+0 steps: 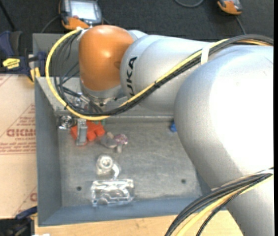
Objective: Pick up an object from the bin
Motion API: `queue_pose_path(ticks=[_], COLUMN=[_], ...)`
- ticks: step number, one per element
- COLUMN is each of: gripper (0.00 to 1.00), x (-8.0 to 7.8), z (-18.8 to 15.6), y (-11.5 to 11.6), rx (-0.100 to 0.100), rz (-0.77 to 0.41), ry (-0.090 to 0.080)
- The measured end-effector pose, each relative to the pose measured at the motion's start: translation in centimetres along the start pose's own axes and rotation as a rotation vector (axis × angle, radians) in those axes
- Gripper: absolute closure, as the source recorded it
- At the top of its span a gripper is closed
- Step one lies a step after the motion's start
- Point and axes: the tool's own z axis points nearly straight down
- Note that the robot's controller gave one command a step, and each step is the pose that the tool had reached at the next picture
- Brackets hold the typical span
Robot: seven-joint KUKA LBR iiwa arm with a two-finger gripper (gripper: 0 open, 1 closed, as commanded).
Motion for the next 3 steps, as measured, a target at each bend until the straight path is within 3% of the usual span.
queue_pose_path(ticks=[1,2,3], gripper=[0.0,1.0,1.0], x=[-0.2,-0.4,0.2], z=[6.3,5.8,-8.3], y=[-2.5,-2.3,-1.6], rx=[0.001,-0.003,-0.004], rz=[0.033,0.034,0.059], ry=[-0.003,-0.01,-0.018])
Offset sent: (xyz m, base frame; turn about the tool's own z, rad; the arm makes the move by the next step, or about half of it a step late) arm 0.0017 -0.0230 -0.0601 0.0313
